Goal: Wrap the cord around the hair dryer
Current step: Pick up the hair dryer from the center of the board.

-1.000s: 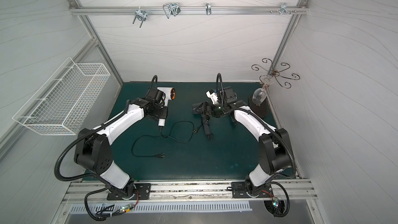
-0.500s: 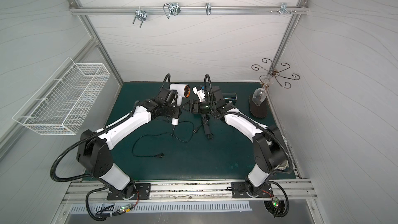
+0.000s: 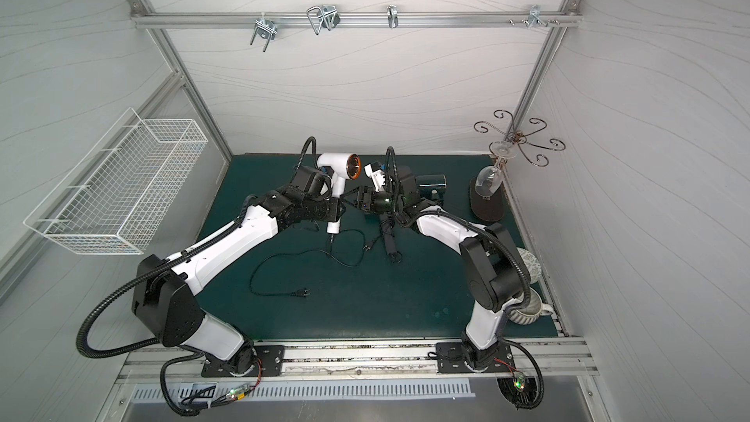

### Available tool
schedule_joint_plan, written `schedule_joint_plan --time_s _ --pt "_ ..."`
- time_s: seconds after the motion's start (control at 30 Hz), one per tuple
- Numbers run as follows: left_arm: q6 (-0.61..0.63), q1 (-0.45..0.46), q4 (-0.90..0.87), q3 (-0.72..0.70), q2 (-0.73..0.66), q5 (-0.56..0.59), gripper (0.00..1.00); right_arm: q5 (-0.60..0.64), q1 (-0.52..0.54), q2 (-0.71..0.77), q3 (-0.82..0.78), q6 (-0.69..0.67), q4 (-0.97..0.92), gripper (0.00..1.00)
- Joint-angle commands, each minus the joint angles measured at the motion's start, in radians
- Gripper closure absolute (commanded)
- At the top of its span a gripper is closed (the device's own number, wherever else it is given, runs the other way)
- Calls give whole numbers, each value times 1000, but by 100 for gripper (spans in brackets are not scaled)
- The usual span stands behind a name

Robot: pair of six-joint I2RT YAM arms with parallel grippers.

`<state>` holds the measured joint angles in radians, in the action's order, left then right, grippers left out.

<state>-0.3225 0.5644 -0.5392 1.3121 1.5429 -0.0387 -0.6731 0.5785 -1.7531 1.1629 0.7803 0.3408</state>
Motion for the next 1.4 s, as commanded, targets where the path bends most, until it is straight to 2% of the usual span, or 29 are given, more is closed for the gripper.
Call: schedule_joint_plan --time_s 0.0,0.23,0.43,0.63,0.77,0.9,1.1,1.2,1.3,1.37 --pt "-3 13 106 6 -35 -27 100 -16 1 -21 1 54 116 21" --pt "-3 41 127 -1 -37 -41 100 -42 1 -70 33 88 152 33" --pt "-17 54 144 -6 -42 -41 100 -54 -3 -92 5 160 271 42" --pt "8 53 222 -58 -81 -118 100 -139 -11 -138 -10 278 467 49" --pt "28 53 223 -62 -84 -162 100 -184 -13 -173 3 312 501 57" --pt "44 53 214 -60 -83 -174 100 -229 -15 -199 12 317 500 57" --pt "73 54 215 -56 -78 -241 100 -280 -15 -225 20 343 548 46" --pt "97 53 204 -49 -71 -289 100 -312 -17 -244 28 375 594 52" --pt "115 52 178 -30 -47 -334 100 -317 -17 -249 27 382 607 69" --pt "125 52 166 -20 -34 -357 100 -320 -17 -253 30 391 621 76"
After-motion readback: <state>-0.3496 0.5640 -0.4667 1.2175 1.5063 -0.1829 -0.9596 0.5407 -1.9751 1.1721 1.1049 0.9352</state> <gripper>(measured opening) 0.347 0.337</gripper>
